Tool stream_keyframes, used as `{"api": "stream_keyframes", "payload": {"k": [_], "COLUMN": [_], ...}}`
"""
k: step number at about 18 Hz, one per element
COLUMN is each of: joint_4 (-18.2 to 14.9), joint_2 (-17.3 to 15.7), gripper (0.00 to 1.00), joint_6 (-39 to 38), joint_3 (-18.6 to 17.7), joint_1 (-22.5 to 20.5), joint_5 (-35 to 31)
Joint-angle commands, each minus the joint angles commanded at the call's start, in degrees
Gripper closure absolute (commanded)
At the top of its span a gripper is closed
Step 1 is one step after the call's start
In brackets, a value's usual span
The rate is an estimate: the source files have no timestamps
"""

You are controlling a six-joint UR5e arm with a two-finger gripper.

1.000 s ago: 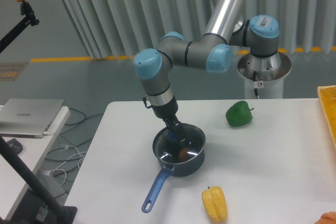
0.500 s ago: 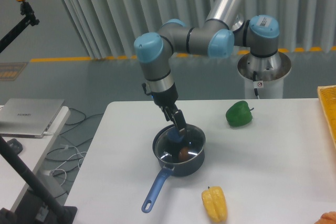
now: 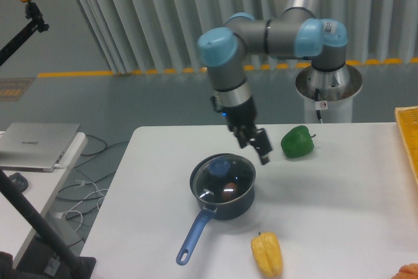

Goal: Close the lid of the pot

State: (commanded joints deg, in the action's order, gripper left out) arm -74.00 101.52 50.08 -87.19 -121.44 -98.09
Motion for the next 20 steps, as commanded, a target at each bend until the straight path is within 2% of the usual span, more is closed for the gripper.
{"api": "stream_keyframes", "payload": {"k": [4, 6, 10, 14, 20], "joint_4": [-0.26, -2.36, -3.6, -4.31, -4.22], "joint_2": [-0.35, -0.35, -0.27, 0.26, 2.54], "gripper": [0.0, 0.0, 0.0, 0.0, 0.0], "joint_6": [11.59, 18.18, 27.6, 36.31, 37.2], "joint_3": [-0.61, -0.44, -0.35, -0.44, -0.62], "joint_1": [-7.47, -11.34, -18.38, -21.72, -22.61], "joint_5": [0.71, 1.32, 4.48, 7.72, 9.06]}}
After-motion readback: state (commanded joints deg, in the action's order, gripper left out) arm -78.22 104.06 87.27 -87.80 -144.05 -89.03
